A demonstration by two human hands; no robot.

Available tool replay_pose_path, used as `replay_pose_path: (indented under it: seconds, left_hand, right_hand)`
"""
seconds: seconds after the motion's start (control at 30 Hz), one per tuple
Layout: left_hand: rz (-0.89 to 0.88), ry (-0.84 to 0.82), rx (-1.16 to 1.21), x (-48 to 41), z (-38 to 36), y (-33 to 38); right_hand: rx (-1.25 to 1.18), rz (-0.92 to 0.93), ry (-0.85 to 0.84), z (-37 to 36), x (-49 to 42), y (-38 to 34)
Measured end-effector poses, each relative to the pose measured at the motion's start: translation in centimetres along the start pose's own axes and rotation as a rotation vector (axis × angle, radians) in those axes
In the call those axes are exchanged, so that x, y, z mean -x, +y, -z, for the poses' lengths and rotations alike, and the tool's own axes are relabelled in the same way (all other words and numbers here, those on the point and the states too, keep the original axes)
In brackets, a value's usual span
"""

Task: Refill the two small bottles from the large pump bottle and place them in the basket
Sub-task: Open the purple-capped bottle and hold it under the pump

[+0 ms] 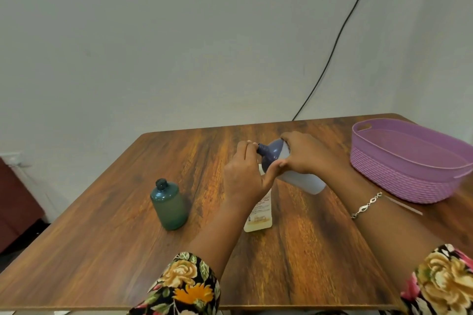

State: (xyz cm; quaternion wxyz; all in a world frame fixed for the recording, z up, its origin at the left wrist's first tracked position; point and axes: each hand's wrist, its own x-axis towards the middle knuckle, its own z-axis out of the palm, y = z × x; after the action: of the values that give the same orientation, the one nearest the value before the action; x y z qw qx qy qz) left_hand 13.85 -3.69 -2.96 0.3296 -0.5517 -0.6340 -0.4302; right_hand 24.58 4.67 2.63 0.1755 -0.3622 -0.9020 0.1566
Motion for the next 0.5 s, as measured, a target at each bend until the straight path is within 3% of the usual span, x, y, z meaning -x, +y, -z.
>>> replay_pose_path:
  seconds: [0.5]
  left_hand:
    - [0.003, -0.053, -0.02, 0.3, 0.0, -0.2]
  right_hand:
    - [0.028, -0.001, 0.003, -0.3, 0.1, 0.1]
